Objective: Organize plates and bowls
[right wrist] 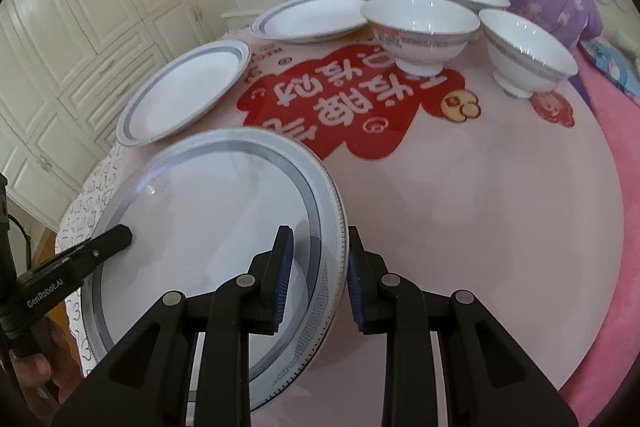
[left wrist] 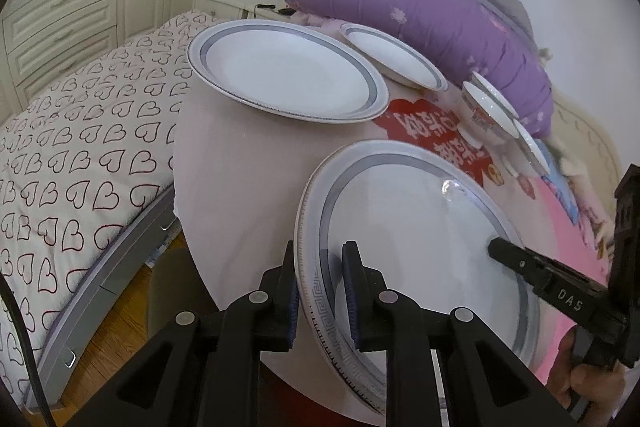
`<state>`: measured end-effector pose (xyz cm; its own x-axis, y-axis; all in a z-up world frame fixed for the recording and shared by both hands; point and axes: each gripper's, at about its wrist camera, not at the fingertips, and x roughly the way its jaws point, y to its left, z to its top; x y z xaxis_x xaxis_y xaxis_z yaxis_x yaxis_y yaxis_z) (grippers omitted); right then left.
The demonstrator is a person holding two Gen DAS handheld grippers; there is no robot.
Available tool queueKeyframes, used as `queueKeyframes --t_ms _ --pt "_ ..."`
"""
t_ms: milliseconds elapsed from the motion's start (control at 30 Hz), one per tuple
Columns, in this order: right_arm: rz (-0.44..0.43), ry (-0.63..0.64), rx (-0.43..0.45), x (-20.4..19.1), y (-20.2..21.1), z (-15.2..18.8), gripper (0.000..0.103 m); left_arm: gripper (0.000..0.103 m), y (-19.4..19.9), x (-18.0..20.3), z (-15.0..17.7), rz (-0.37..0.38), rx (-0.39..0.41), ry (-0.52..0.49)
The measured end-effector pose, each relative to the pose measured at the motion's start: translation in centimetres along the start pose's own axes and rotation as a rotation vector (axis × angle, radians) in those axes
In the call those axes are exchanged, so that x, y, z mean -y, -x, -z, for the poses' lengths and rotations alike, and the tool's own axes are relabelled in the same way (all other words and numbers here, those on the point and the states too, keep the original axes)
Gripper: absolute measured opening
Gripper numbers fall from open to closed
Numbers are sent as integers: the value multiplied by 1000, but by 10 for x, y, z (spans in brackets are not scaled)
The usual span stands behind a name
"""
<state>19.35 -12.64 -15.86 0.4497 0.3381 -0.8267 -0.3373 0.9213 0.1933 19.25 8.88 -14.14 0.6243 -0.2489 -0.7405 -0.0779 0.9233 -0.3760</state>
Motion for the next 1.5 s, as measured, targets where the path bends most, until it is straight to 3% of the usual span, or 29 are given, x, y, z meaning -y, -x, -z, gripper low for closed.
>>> queueKeyframes --t_ms 767,1033,1067,1100,1133,1167,1200,1333,1500 --pt "-5 11 -9 -2 0 6 26 16 -1 -2 1 10 -5 10" --pt "11 7 34 -1 14 0 30 19 5 1 -1 -20 18 -10" --pt "13 5 39 0 16 -1 37 27 8 3 -1 -25 32 -18" --pt "15 2 47 0 18 -2 44 42 12 4 -2 -30 46 -21" --pt "14 -5 62 2 21 -3 65 53 17 4 -2 -37 61 -21" --pt "9 -10 74 3 24 -4 81 73 23 4 -2 -49 92 -18" --pt "3 -13 92 3 28 -5 85 84 29 3 -2 -59 121 -16" --pt "3 -17 135 3 40 -10 103 99 50 5 -5 -88 199 -14" --pt "4 -24 175 0 55 -18 103 102 71 14 -7 -150 260 -30"
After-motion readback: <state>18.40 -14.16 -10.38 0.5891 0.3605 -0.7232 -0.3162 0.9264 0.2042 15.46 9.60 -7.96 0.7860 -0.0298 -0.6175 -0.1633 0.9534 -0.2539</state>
